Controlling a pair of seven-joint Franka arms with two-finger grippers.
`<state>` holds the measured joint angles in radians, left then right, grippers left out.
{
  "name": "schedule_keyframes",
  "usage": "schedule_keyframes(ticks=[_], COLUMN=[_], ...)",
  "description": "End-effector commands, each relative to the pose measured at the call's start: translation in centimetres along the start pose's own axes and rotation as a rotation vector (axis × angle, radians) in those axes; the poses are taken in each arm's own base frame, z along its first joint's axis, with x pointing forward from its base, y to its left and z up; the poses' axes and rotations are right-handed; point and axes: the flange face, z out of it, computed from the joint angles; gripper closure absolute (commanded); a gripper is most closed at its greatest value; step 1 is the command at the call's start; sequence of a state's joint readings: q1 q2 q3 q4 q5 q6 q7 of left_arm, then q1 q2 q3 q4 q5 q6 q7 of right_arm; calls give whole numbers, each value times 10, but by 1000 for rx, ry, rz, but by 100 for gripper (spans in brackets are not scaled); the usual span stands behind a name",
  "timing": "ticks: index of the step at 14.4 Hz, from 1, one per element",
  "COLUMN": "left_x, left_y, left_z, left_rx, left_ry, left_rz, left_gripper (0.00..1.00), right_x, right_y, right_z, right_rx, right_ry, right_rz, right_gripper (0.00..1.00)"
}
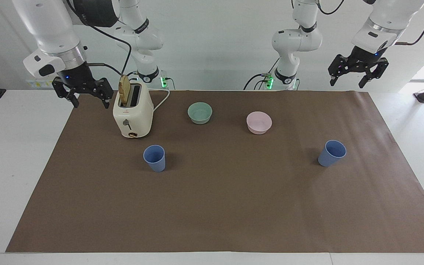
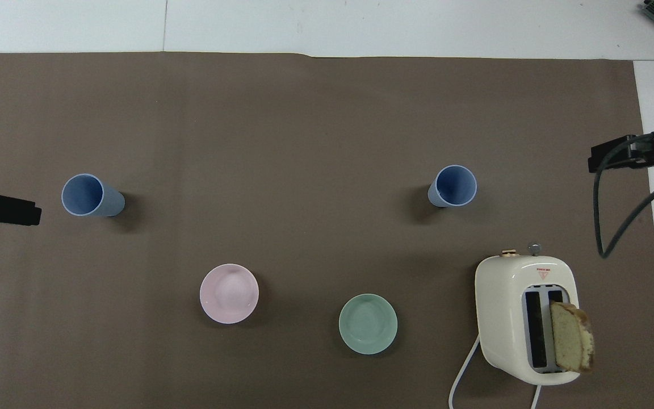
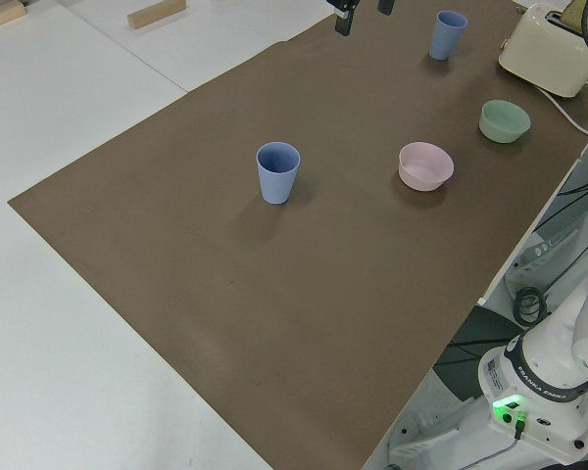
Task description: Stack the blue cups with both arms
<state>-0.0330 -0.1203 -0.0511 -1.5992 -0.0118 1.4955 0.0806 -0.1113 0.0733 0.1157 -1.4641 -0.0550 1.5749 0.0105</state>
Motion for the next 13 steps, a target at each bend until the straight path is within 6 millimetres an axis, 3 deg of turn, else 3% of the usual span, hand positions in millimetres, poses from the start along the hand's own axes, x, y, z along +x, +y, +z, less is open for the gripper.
schedule_keyframes(ticks=[1, 9, 13], left_x=[-8, -8, -6], left_y=[-1, -1, 10], left_z=[-1, -2, -4], left_rx=[-3, -3, -2], left_ry=[-7, -4, 2], left_rz=[-5, -7, 4], left_gripper=[0, 0, 0], right_x=[-5, -4, -5], right_y=[3, 3, 3], right_z=[-3, -2, -3], right_rx=[10, 10, 10], right_ry=[13, 11, 13], right_rz=[-5, -5, -5], right_gripper=[0, 0, 0])
